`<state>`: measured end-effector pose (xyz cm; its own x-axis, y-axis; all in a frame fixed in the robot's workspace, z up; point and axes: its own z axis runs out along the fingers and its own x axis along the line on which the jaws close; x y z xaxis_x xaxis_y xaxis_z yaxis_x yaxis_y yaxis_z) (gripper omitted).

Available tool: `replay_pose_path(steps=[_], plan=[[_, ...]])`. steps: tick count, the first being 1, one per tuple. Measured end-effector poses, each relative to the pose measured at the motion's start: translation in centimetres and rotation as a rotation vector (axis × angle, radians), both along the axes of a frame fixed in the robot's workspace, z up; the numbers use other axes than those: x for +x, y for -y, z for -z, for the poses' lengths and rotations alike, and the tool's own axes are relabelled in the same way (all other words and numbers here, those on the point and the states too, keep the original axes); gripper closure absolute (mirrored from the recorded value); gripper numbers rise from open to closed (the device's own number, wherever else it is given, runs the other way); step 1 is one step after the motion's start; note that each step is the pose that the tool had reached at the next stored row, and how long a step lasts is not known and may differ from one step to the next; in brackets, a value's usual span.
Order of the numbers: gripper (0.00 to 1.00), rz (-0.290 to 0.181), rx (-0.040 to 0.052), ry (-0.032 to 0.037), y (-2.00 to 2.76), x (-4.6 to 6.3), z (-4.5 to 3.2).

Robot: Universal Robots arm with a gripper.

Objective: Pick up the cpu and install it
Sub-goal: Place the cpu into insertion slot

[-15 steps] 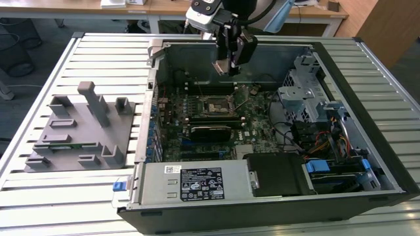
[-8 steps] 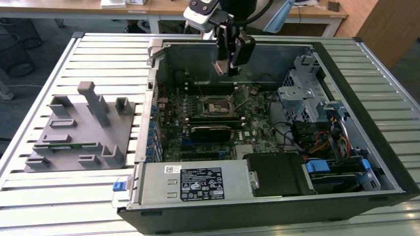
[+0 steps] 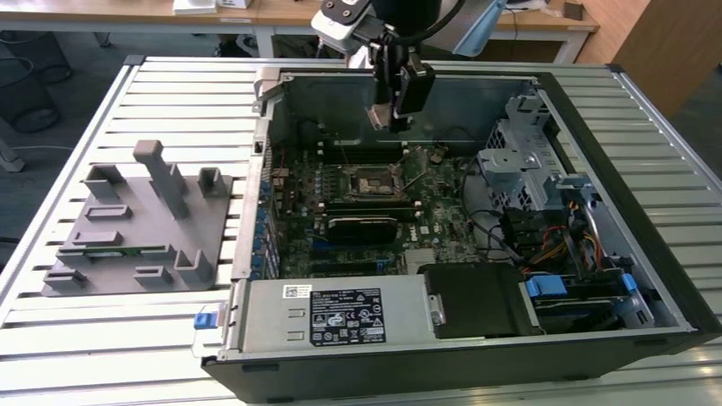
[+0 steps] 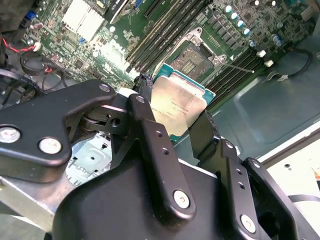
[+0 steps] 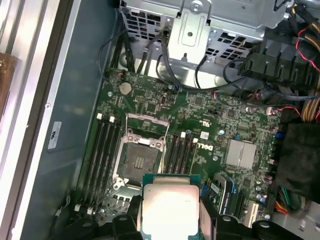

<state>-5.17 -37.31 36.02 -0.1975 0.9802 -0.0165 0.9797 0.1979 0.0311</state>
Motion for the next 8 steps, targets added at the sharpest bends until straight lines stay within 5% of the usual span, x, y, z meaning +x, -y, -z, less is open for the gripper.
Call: replay_pose_path(steps=[8], plan=[[0.46, 0.088, 0.0, 0.0, -0.09, 0.0, 0.17]])
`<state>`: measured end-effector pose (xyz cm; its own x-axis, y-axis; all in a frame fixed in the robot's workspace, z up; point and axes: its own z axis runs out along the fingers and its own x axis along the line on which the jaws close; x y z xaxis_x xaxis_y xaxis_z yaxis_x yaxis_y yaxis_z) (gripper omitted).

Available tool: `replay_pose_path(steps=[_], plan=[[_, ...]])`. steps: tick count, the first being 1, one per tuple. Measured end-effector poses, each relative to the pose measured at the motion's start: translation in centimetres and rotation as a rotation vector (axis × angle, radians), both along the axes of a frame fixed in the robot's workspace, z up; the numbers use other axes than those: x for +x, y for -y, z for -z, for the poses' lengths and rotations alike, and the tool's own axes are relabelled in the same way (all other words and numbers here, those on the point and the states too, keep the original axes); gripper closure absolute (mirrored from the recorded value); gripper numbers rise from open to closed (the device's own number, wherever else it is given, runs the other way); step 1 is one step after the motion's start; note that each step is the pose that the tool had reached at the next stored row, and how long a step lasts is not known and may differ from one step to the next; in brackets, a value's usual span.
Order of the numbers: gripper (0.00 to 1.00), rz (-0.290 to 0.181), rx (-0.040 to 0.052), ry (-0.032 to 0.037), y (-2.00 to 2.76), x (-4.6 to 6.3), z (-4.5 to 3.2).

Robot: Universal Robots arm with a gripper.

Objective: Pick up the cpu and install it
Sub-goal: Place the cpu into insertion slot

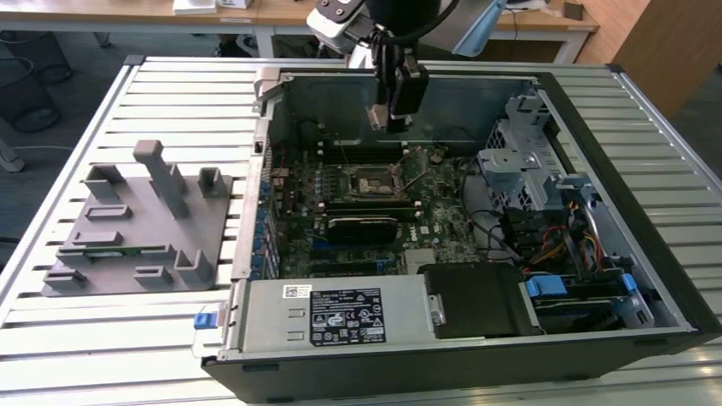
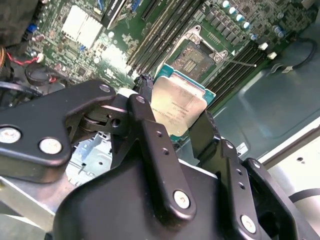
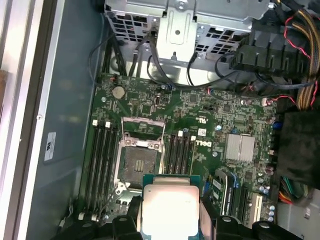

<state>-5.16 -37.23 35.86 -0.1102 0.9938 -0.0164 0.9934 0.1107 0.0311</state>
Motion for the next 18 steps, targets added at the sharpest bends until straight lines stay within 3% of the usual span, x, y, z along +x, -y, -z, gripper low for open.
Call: replay_pose_path(steps=[7, 11, 18], plan=[[0.46, 0.075, 0.0, 0.0, -0.22, -0.01, 0.17], [0.46, 0.068, 0.0091, -0.0003, -0.59, 0.0, 0.47], [0.46, 0.038, 0.0101, -0.0006, -0.76, 0.0, 0.89]])
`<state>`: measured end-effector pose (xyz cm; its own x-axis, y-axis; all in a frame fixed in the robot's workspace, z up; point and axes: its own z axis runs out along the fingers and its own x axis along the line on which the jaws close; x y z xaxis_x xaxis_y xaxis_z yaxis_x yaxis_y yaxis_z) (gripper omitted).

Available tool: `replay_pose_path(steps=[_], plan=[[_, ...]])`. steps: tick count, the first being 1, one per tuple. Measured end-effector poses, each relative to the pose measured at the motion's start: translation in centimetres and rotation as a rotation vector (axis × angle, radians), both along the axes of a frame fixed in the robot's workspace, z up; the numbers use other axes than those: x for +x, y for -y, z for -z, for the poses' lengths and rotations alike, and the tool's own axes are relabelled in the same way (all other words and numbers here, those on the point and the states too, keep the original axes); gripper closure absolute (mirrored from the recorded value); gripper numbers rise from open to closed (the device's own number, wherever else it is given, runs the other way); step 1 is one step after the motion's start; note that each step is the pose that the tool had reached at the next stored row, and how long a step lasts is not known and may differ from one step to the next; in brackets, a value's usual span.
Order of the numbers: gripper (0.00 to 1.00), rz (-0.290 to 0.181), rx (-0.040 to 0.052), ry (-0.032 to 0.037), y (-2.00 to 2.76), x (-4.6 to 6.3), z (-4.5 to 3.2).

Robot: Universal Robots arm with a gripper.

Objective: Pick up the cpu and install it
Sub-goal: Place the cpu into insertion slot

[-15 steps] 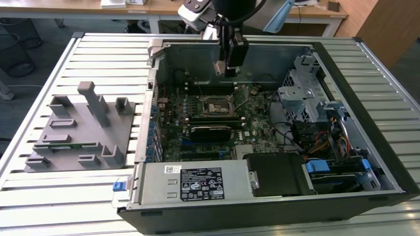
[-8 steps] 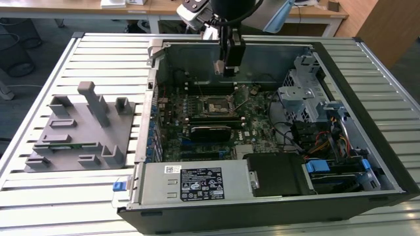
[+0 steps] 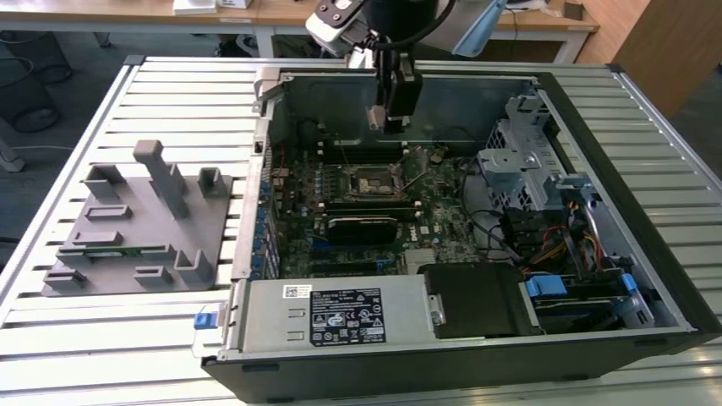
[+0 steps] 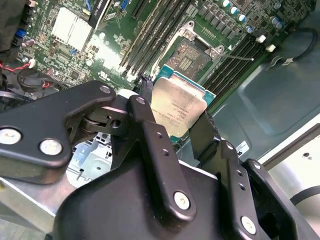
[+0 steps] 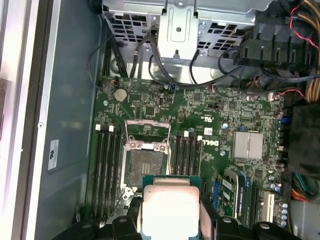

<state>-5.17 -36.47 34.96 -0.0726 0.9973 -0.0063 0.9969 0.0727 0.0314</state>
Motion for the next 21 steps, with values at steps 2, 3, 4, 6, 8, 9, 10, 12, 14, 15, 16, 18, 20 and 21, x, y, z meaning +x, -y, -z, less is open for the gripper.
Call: replay_pose_path(steps=[2, 3, 4, 6, 8, 9, 10, 12, 14, 15, 16, 18, 20, 21], plan=[[0.46, -0.002, 0.0001, 0.0, 0.0, 0.0, 0.07], [0.46, -0.002, 0.0001, 0.0001, 0.0, 0.0, 0.09], [0.46, -0.002, 0.0001, 0.0, 0.0, 0.0, 0.13], [0.46, -0.002, 0.0002, 0.0004, 0.0, 0.0, 0.21], [0.46, -0.002, 0.0001, 0.0004, 0.0, 0.0, 0.29], [0.46, -0.002, 0.0001, 0.0004, 0.0, 0.0, 0.33], [0.46, -0.002, 0.0001, 0.0004, 0.0, 0.0, 0.39], [0.46, -0.002, 0.0002, 0.0004, 0.0, 0.0, 0.54], [0.46, -0.002, 0.0001, 0.0004, 0.0, 0.0, 0.7], [0.46, -0.002, 0.0001, 0.0004, 0.0, 0.0, 0.78], [0.46, -0.002, 0.0001, 0.0004, 0.0, 0.0, 0.88], [0.46, -0.002, 0.0001, 0.0004, 0.0, 0.0, 1.07], [0.46, -0.002, 0.0001, 0.0004, 0.0, 0.0, 1.27], [0.46, -0.002, 0.0001, 0.0004, 0.0, 0.0, 1.38]])
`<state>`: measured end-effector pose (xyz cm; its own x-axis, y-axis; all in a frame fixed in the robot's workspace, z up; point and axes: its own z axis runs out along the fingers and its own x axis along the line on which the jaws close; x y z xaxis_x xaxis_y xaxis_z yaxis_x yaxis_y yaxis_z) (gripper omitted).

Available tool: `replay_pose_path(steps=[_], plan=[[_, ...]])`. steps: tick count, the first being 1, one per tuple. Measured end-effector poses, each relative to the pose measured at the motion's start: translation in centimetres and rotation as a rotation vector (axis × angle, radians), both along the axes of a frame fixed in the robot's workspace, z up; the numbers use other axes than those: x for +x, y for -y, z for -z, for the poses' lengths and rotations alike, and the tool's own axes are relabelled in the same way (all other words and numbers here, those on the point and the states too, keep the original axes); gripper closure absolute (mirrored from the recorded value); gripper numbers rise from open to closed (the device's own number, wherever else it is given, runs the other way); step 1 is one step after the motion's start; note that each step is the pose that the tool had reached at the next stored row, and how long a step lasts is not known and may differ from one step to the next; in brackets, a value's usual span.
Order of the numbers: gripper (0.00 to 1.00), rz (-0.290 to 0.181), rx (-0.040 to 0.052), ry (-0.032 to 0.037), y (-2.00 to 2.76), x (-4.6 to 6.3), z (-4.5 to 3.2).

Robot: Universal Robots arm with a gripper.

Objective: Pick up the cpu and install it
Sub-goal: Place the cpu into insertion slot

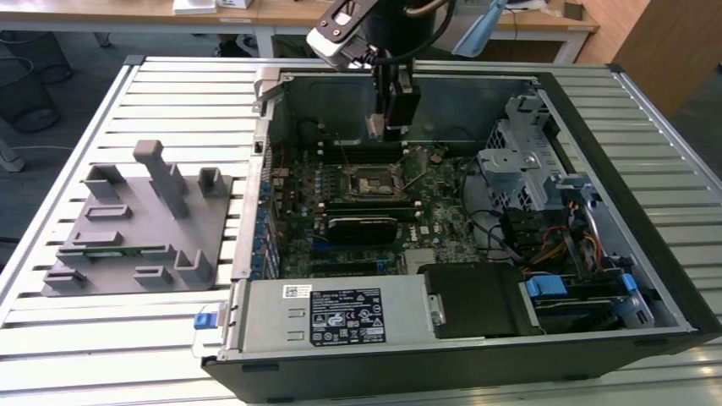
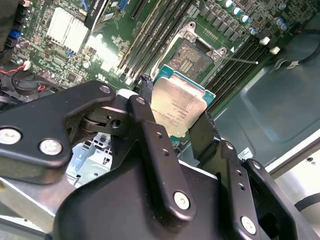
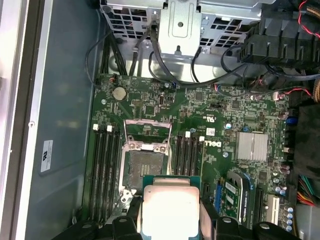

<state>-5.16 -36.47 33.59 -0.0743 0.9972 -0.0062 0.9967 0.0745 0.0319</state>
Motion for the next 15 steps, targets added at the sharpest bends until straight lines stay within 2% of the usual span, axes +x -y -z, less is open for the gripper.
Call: replay_pose_path(steps=[15], plan=[[0.46, 0.0, 0.0, 0.0, 0.0, 0.0, 0.94]])
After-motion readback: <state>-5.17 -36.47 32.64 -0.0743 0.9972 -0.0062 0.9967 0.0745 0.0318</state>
